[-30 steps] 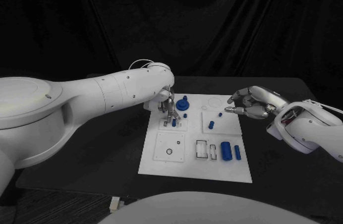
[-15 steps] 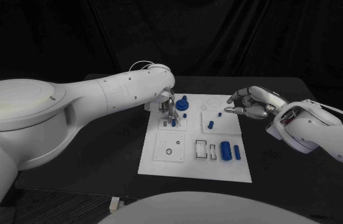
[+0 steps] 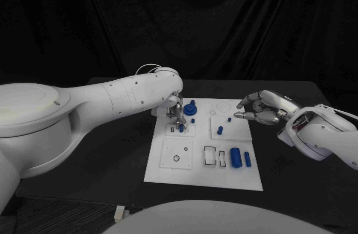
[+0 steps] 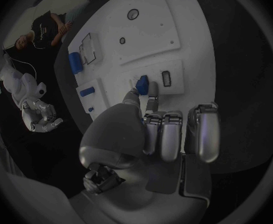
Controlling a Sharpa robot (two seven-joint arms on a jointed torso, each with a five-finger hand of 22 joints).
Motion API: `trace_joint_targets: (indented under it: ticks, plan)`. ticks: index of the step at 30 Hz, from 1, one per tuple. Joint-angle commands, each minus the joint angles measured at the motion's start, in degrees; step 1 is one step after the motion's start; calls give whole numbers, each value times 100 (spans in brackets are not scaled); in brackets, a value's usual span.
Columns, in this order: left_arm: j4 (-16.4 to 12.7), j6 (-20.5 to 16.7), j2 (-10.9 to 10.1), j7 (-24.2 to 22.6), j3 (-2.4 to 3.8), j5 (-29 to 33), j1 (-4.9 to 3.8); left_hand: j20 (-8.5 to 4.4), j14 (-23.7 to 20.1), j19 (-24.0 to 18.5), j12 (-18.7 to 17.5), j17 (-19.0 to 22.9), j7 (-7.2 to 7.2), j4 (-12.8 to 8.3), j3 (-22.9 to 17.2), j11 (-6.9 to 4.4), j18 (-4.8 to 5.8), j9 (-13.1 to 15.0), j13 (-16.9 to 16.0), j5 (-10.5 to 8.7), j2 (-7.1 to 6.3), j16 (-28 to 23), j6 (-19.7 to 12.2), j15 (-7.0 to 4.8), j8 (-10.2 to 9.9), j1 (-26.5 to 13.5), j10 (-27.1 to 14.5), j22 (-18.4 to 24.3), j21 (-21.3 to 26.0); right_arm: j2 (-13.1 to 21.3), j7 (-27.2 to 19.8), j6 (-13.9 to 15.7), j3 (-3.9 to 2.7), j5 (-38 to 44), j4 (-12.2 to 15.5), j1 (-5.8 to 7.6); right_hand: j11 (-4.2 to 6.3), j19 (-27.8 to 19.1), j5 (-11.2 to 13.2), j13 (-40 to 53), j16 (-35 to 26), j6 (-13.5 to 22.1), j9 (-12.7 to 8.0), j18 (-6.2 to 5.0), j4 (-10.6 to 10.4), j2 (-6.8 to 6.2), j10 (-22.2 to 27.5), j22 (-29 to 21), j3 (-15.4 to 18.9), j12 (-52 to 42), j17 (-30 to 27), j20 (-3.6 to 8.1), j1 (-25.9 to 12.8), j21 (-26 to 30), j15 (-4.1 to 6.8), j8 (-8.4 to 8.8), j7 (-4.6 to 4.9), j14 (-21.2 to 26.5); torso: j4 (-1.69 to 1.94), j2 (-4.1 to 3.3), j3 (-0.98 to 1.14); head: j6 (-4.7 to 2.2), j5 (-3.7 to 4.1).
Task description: Assemble the parts on the task board
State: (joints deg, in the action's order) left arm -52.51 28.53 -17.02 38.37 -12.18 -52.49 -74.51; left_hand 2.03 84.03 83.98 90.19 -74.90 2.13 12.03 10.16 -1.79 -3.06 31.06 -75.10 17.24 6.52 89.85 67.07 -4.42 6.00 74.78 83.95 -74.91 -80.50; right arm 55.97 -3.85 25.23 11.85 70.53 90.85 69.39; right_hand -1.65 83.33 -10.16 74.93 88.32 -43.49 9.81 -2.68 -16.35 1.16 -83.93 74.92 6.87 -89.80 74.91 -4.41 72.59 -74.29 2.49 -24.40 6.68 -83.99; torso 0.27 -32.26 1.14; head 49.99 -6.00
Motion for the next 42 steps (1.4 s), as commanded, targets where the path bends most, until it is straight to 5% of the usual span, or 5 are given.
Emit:
trace_joint_targets:
  ticks: [1,26,42]
  plan:
    - [-1,86,13,-47,5,5,17,-50,597,135,-19,-1510,-41,-8,-57,-54,70,23,-1490,-33,-24,15,37,-61,41,71,605,-1136,13,-2,76,-4,-4,8,-6,-16,-28,-1,-38,1507,9,-25,-6,-97,11,10,-607,1023,2,-20,1327,17,30,1,-52,-13,-5,-544,1,0,1,1,-2]
    - [-95,-104,-42,24,5,5,34,-140,597,162,-19,-1510,-135,-421,-727,-147,74,262,-1490,46,-215,15,28,-147,214,335,605,-1157,23,-21,109,-18,-4,8,-39,-25,-33,-5,-38,1507,2,-35,-6,-99,4,20,-607,1020,4,-20,1319,16,31,11,-54,-16,-4,-541,1,0,2,1,-26]
    - [-877,-1441,-574,-117,4,6,34,-147,597,170,-19,-1510,-125,-640,-1358,-145,72,371,-1490,80,-433,15,-58,-152,271,263,605,-1164,54,16,116,18,-4,8,-43,-28,-36,-15,-39,1507,-10,-41,-7,-105,5,22,-607,1013,5,-20,1305,15,37,36,-56,-17,-4,-537,4,8,5,1,-18]
